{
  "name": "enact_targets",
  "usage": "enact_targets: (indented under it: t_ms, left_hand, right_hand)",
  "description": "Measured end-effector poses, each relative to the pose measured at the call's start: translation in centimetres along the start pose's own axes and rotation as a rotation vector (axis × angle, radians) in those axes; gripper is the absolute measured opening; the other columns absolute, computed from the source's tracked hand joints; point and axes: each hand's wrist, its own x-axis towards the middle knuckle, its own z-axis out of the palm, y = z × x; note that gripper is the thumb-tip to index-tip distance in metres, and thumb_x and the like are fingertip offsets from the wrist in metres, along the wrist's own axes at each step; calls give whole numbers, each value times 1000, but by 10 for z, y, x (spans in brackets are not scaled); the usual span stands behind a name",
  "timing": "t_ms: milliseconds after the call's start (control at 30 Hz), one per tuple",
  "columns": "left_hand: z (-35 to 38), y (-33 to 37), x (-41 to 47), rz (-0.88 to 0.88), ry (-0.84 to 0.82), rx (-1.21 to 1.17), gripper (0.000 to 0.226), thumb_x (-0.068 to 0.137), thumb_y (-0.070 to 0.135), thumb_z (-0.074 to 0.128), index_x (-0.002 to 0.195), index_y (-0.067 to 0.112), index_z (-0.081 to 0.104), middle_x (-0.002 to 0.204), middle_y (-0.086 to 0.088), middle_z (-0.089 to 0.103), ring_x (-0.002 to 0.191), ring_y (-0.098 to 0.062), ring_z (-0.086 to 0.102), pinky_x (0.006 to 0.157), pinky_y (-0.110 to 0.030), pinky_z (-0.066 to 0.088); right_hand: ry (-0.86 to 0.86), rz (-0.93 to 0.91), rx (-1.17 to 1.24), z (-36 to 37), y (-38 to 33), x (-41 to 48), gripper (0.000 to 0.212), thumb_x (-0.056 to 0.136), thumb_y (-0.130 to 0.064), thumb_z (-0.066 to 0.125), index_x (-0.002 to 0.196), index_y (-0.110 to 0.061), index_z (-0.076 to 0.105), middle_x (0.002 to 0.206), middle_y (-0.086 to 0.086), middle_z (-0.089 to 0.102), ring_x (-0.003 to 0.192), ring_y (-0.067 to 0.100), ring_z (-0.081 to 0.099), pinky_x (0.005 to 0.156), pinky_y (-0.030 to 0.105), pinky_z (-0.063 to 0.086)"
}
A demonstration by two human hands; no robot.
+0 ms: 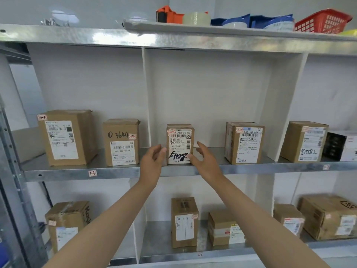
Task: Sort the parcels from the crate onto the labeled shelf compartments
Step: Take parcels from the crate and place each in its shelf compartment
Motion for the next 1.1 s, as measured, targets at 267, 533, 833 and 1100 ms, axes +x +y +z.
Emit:
enact_targets:
  t_ms: [267, 533, 833, 1100]
  left_hand:
    - [-44, 6, -31, 95, 20, 126, 23, 98, 26, 60, 117, 16, 67, 109, 10, 69, 99, 7, 61, 88, -9, 46]
    - [-188, -15, -97, -38, 93, 662, 32, 97, 32, 59, 126, 19, 61, 123, 11, 58, 106, -6, 54, 90, -21, 40]
    - [-380, -43, -233, -436, 198, 1041, 43, 96, 35, 60, 133, 14, 55, 136, -3, 56, 122, -23, 55, 102, -34, 44]
    - [-481, -73, -333, -706, 319, 1049, 44, 98, 40, 53, 138, 20, 51, 145, 3, 49, 135, -16, 44, 110, -30, 34]
  right_hand:
    - [91, -282, 54, 21, -51, -27, 10, 99, -14, 55, 90, -15, 52, 93, 2, 56, 82, 8, 54, 73, 11, 39]
    - [-539, -463, -13, 157, -91, -79, 12, 100, -23, 53, 97, -15, 62, 102, -3, 59, 97, 9, 55, 86, 20, 42]
    - [-955, -681, -159, 329, -121, -160, 21, 101, -26, 50, 116, -15, 61, 119, 0, 57, 111, 17, 56, 93, 29, 40]
    - [-1311, -709, -257, 464, -143, -246, 39, 102, -24, 50, 140, -14, 46, 139, 1, 44, 128, 19, 47, 104, 35, 40]
